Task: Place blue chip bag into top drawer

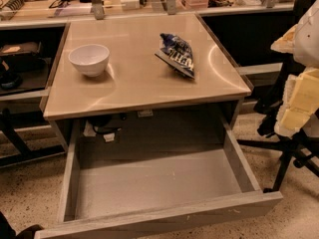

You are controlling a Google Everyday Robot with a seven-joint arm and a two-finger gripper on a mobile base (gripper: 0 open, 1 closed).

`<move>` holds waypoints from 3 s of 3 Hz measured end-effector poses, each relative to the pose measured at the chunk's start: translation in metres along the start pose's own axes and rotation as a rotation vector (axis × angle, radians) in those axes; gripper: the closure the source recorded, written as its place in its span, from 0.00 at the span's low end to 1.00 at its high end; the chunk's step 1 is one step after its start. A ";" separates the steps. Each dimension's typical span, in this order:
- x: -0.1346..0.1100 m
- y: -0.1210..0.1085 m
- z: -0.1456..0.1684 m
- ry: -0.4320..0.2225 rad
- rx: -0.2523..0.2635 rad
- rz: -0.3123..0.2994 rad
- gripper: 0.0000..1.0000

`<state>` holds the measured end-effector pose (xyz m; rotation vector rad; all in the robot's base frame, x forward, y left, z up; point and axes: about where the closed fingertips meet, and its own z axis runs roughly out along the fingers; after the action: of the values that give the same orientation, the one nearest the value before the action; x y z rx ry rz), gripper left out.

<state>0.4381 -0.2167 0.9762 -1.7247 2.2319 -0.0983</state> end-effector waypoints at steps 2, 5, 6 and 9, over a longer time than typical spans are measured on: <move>-0.013 -0.026 0.017 -0.004 0.005 0.021 0.00; -0.076 -0.112 0.041 0.064 0.080 -0.050 0.00; -0.085 -0.124 0.047 0.050 0.110 -0.060 0.00; -0.159 -0.232 0.121 -0.072 0.104 -0.101 0.00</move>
Offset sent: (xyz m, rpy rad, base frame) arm 0.0782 0.0179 -0.0223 0.0190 0.0133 -0.0513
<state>0.7246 -0.1106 0.9514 -1.7560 2.0519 -0.1693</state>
